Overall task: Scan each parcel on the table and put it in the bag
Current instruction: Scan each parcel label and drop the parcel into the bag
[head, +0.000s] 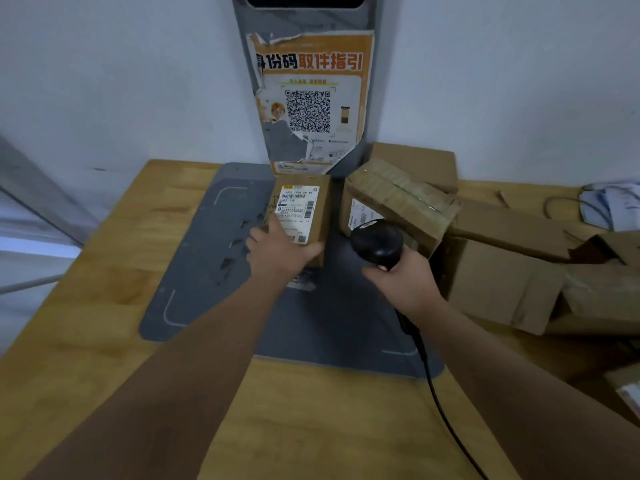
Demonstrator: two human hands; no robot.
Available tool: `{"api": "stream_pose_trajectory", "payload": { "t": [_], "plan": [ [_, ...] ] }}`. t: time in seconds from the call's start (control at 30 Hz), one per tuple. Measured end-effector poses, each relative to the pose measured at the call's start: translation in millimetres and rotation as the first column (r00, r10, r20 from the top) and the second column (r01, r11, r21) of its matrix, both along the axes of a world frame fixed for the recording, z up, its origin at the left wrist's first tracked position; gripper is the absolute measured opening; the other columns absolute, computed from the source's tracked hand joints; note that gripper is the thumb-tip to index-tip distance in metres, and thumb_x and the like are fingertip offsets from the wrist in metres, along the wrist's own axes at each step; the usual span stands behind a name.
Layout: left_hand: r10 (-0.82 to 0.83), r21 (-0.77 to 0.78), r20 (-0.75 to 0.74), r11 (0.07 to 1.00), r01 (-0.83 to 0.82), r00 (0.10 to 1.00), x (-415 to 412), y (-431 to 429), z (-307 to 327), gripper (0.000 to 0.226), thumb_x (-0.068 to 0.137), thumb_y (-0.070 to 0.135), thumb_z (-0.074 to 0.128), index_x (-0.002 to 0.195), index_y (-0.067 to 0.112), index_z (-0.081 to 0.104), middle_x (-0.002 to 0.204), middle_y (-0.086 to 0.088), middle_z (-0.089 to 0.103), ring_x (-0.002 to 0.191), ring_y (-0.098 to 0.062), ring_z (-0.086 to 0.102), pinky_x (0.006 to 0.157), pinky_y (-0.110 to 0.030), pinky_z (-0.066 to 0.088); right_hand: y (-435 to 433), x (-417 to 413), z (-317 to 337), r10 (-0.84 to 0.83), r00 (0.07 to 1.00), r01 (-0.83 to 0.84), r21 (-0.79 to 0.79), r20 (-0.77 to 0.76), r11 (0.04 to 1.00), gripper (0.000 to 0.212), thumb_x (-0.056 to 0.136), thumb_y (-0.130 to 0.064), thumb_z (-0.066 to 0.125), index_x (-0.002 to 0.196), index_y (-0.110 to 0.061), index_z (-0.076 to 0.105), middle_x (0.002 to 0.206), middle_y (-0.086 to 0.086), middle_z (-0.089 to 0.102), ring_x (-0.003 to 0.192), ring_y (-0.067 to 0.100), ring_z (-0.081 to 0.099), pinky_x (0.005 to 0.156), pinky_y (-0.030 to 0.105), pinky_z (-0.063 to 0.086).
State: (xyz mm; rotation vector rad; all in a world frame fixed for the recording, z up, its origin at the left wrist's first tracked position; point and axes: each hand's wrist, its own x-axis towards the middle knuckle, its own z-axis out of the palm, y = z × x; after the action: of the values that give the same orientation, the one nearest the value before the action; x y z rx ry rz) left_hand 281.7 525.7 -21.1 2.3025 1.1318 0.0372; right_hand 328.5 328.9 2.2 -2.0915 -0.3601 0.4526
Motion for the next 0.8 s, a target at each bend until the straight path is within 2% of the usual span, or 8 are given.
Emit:
{"api": "stream_pose_trajectory", "payload": {
  "t": [0.1, 0.2, 0.3, 0.43, 0.53, 0.63, 0.7, 0.8],
  "plan": [
    [0.056, -0.063, 0.081, 0.997, -0.051, 0.995, -49.5, -24.2, 11.9, 0.108, 0.070, 0.061, 0.071, 0.151, 0.021, 0.011, 0.141, -0.020, 0.025, 0.131, -0.039, 0.025, 0.107, -0.048, 0.027, -7.8, -19.5, 4.3, 0.000, 0.995, 0.006, 0.067, -0.096, 0.998, 0.013, 0.084, -0.018, 0.070, 0.084, -0.010, 0.060, 0.060, 0.003, 0.062, 0.050, 0.008, 0.059, 0.052, 0.024, 0.050],
    [0.088, -0.122, 0.152, 0.990, -0.070, 0.984, -98.5, -61.1, 22.2, 0.113, 0.070, 0.059, 0.074, 0.153, 0.022, 0.006, 0.143, -0.019, 0.023, 0.133, -0.038, 0.023, 0.108, -0.046, 0.026, -20.2, -46.9, 3.9, -0.051, 0.986, 0.081, 0.186, -0.160, 0.979, 0.034, 0.078, -0.033, 0.079, 0.099, -0.012, 0.062, 0.078, -0.001, 0.067, 0.078, 0.016, 0.067, 0.075, 0.035, 0.057],
    [0.044, -0.113, 0.226, 0.993, -0.019, 0.973, -145.2, -109.1, 29.4, 0.117, 0.070, 0.059, 0.075, 0.154, 0.018, 0.004, 0.142, -0.017, 0.024, 0.133, -0.033, 0.024, 0.107, -0.043, 0.027, -40.2, -82.4, 12.3, -0.040, 0.983, 0.089, 0.274, -0.178, 0.958, 0.050, 0.066, -0.044, 0.084, 0.098, -0.017, 0.056, 0.082, -0.011, 0.062, 0.088, 0.013, 0.061, 0.080, 0.030, 0.047],
    [-0.013, -0.111, 0.344, 0.992, 0.054, 0.939, -184.8, -169.9, 36.2, 0.118, 0.069, 0.054, 0.078, 0.154, 0.016, 0.005, 0.143, -0.010, 0.028, 0.129, -0.020, 0.024, 0.099, -0.027, 0.026, -69.7, -125.2, 24.3, 0.025, 0.979, 0.058, 0.390, -0.204, 0.919, 0.088, 0.052, -0.050, 0.086, 0.128, -0.020, 0.055, 0.117, -0.009, 0.068, 0.111, 0.006, 0.062, 0.094, 0.029, 0.050],
    [-0.033, -0.130, 0.379, 0.988, 0.089, 0.925, -205.3, -196.7, 39.8, 0.116, 0.071, 0.054, 0.076, 0.154, 0.016, 0.005, 0.143, -0.008, 0.025, 0.132, -0.020, 0.026, 0.108, -0.032, 0.030, -98.5, -145.2, 32.6, 0.054, 0.976, 0.054, 0.474, -0.211, 0.879, 0.064, 0.069, -0.024, 0.086, 0.126, -0.015, 0.058, 0.115, -0.005, 0.070, 0.106, 0.006, 0.066, 0.090, 0.029, 0.055],
    [-0.047, -0.246, 0.504, 0.949, 0.195, 0.862, -225.0, -210.5, 53.3, 0.071, 0.088, 0.047, 0.061, 0.146, 0.018, 0.031, 0.136, -0.001, 0.045, 0.125, -0.013, 0.044, 0.101, -0.030, 0.043, -135.3, -154.5, 45.4, 0.105, 0.964, 0.036, 0.515, -0.243, 0.856, 0.042, 0.078, -0.014, 0.079, 0.118, -0.015, 0.065, 0.106, -0.004, 0.074, 0.098, 0.007, 0.070, 0.083, 0.024, 0.056],
    [0.082, -0.477, 0.554, 0.847, 0.235, 0.829, -235.2, -216.3, 65.8, 0.042, 0.098, 0.039, 0.049, 0.135, 0.020, 0.046, 0.122, 0.007, 0.061, 0.111, -0.010, 0.060, 0.086, -0.023, 0.051, -160.4, -157.0, 49.3, 0.178, 0.941, -0.001, 0.525, -0.288, 0.851, 0.033, 0.080, -0.012, 0.076, 0.112, -0.016, 0.067, 0.102, 0.000, 0.075, 0.096, 0.015, 0.071, 0.088, 0.034, 0.056],
    [0.189, -0.705, 0.437, 0.679, 0.205, 0.879, -246.6, -215.8, 70.7, 0.030, 0.097, 0.026, 0.053, 0.126, 0.017, 0.058, 0.110, 0.004, 0.071, 0.101, -0.015, 0.066, 0.084, -0.028, 0.051, -189.4, -162.2, 51.0, 0.248, 0.917, -0.065, 0.497, -0.311, 0.865, 0.027, 0.083, -0.011, 0.073, 0.109, -0.015, 0.069, 0.102, 0.005, 0.075, 0.098, 0.021, 0.071, 0.092, 0.042, 0.054]
  ]
}}
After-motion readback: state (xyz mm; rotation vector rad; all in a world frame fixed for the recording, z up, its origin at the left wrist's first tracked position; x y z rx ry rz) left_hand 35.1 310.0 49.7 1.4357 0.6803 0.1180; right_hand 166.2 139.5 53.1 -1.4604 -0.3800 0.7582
